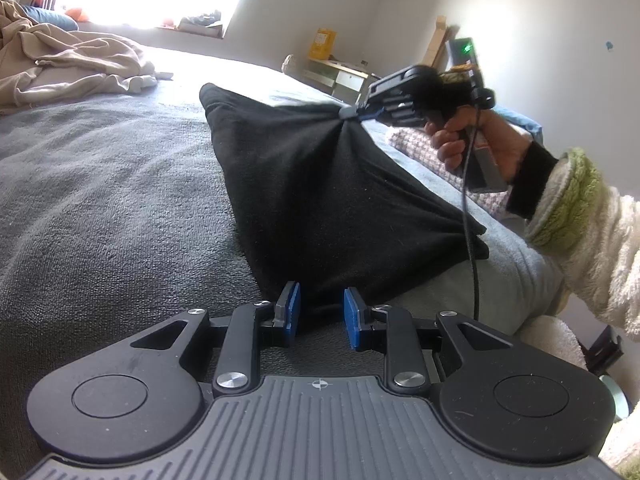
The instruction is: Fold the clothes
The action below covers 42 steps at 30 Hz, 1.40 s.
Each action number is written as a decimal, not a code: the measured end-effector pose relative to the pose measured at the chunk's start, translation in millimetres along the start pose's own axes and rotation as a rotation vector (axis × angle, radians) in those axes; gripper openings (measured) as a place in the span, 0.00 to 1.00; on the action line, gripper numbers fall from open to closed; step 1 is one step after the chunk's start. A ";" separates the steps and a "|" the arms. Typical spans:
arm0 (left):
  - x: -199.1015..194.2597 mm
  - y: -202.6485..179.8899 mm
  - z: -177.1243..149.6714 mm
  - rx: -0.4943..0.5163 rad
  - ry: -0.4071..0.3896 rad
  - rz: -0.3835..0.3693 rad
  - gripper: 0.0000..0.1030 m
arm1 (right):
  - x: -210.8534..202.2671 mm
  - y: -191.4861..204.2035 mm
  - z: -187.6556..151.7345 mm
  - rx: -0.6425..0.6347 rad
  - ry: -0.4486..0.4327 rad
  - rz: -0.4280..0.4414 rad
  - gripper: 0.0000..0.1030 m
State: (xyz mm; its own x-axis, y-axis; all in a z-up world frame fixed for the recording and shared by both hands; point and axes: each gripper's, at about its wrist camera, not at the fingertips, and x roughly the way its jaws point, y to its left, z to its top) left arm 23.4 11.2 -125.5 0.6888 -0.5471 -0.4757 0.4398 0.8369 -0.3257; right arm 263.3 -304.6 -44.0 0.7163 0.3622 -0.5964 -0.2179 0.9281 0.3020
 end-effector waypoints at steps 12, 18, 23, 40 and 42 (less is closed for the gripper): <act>1.5 -1.9 1.7 0.011 0.007 0.007 0.24 | -47.3 -29.9 -17.3 0.150 0.060 0.168 0.17; 1.4 -4.7 0.6 0.017 0.006 0.020 0.24 | -42.6 -15.6 -38.5 0.117 0.172 0.173 0.26; 0.4 -4.6 1.8 0.017 0.008 0.020 0.24 | -48.5 -9.2 -48.0 0.077 0.116 0.148 0.04; 2.6 -6.4 4.8 0.044 0.025 0.033 0.24 | -113.1 -24.7 -76.4 0.164 0.106 0.214 0.27; 2.3 -7.9 4.5 0.046 0.025 0.038 0.24 | -113.4 -19.5 -84.6 0.141 0.130 0.210 0.27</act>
State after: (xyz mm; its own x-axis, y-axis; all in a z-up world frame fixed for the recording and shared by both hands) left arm 24.1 3.4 -120.3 0.6913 -0.5146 -0.5072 0.4400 0.8566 -0.2695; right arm 130.3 -356.5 -45.2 0.5726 0.5616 -0.5973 -0.2513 0.8137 0.5241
